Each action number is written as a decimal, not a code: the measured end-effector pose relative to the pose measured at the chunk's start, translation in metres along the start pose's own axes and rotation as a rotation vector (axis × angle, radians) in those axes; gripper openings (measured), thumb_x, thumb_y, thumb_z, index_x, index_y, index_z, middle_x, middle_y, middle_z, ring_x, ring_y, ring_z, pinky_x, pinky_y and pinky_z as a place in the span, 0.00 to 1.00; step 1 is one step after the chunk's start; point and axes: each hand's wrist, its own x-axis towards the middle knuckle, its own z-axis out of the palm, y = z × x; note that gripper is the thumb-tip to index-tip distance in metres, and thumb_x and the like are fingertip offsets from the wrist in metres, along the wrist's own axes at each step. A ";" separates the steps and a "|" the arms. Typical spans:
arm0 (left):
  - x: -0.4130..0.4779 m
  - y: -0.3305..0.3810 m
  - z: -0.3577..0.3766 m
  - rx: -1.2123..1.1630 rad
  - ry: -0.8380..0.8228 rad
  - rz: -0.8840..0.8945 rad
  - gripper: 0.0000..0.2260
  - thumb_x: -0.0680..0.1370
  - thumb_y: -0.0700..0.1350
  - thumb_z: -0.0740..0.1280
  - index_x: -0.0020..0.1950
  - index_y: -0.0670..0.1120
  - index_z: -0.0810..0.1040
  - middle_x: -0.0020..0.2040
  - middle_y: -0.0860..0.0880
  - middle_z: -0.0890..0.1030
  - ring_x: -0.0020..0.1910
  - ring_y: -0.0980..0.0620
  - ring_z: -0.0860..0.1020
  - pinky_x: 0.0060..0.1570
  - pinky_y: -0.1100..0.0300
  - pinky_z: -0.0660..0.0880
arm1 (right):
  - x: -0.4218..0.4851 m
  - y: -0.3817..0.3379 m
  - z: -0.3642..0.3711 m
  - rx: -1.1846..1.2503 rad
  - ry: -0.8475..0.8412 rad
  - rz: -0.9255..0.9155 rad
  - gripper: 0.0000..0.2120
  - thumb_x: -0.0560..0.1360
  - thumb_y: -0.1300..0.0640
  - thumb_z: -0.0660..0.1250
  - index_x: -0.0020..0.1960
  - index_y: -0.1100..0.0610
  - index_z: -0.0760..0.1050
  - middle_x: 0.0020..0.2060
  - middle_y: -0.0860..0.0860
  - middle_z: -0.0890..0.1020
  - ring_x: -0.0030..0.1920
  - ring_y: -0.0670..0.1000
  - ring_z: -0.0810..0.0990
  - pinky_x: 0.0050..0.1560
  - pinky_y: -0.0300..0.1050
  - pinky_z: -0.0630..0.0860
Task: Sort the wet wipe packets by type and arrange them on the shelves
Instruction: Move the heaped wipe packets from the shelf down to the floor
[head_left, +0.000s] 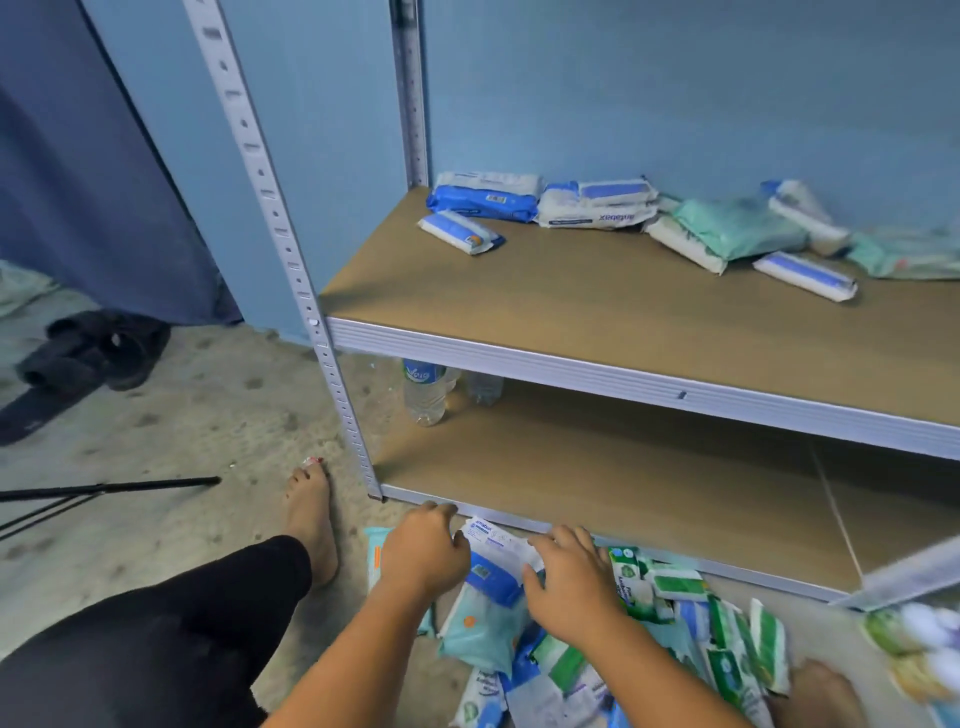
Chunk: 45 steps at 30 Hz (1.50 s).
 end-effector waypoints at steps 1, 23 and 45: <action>-0.005 0.008 -0.010 0.015 0.036 0.042 0.21 0.76 0.51 0.61 0.69 0.51 0.75 0.62 0.50 0.78 0.61 0.47 0.77 0.53 0.54 0.77 | -0.005 0.000 -0.010 0.004 0.020 -0.007 0.21 0.80 0.44 0.56 0.71 0.47 0.70 0.67 0.46 0.71 0.70 0.52 0.64 0.67 0.51 0.65; 0.073 0.091 -0.212 0.125 0.490 0.469 0.17 0.75 0.49 0.62 0.62 0.53 0.78 0.57 0.54 0.79 0.58 0.49 0.76 0.48 0.54 0.77 | 0.080 0.003 -0.226 0.146 0.762 -0.314 0.12 0.72 0.52 0.63 0.50 0.54 0.81 0.44 0.47 0.80 0.46 0.54 0.77 0.48 0.52 0.77; 0.297 0.114 -0.236 0.174 0.347 0.353 0.29 0.72 0.47 0.57 0.74 0.62 0.67 0.73 0.60 0.69 0.72 0.47 0.60 0.67 0.47 0.55 | 0.325 0.044 -0.308 -0.104 0.691 0.013 0.28 0.67 0.55 0.66 0.67 0.46 0.70 0.68 0.48 0.68 0.69 0.56 0.62 0.64 0.55 0.62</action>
